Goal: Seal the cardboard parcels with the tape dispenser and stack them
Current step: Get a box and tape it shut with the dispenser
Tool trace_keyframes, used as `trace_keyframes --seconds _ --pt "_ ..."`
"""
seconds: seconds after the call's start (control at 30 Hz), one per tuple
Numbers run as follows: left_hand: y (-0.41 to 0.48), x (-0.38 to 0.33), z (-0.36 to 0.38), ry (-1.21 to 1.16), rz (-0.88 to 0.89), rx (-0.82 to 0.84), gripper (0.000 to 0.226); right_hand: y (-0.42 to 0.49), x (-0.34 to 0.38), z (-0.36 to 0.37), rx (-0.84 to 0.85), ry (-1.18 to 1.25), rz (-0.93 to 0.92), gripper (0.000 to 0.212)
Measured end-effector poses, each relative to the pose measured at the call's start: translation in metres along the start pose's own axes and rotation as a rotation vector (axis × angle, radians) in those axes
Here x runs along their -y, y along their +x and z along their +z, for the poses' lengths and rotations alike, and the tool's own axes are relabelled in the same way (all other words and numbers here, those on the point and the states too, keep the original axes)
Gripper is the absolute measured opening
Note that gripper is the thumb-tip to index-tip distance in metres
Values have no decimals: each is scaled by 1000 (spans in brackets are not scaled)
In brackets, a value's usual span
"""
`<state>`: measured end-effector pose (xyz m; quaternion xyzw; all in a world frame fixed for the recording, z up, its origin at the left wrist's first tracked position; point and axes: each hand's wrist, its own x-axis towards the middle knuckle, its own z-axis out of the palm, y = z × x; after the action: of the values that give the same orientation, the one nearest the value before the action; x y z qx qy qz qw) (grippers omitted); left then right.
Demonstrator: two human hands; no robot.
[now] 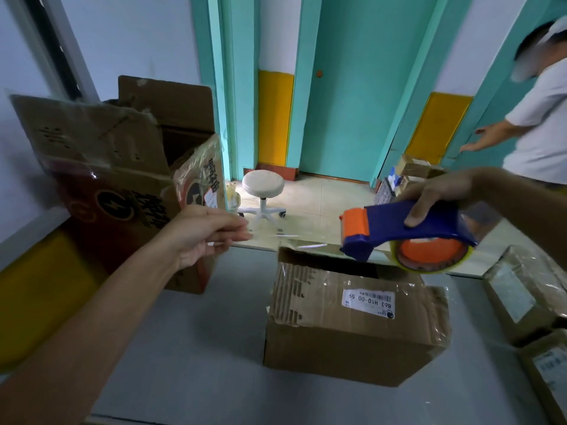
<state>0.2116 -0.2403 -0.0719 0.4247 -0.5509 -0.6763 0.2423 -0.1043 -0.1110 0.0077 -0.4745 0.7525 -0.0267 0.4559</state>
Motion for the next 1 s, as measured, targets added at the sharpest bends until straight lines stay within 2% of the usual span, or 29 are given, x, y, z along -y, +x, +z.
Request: trace_keyframes --seconds 0.07,0.17,0.27,0.43,0.53,0.67,0.73,0.8,0.9,0.97,1.0 --pt "1 6 -3 28 -8 -18 15 17 0 4 75 -10 37 106" --pt "3 20 -5 96 6 -65 10 39 0 18 198 -103 70 93" --pt "6 41 -3 196 28 -130 5 48 -4 30 191 -138 80 77" --pt "12 58 -1 87 50 -231 8 47 -18 32 193 -50 47 73" --pt "21 65 3 97 106 -283 14 49 -21 37 206 -79 9 70" --pt "39 111 2 129 -26 -294 20 50 -19 44 187 -116 -5 52" --pt "44 141 18 120 -138 -209 22 52 -15 47 194 -156 -1 63" --pt "47 161 37 164 -156 -175 26 56 -14 51 195 -203 0 69" --pt "49 158 49 443 30 -230 19 61 -11 56 175 -241 6 65" --pt "44 151 47 813 125 -227 14 61 -9 57 178 -258 1 65" --pt "44 153 45 1032 154 -201 21 60 -8 56 183 -264 -3 64"
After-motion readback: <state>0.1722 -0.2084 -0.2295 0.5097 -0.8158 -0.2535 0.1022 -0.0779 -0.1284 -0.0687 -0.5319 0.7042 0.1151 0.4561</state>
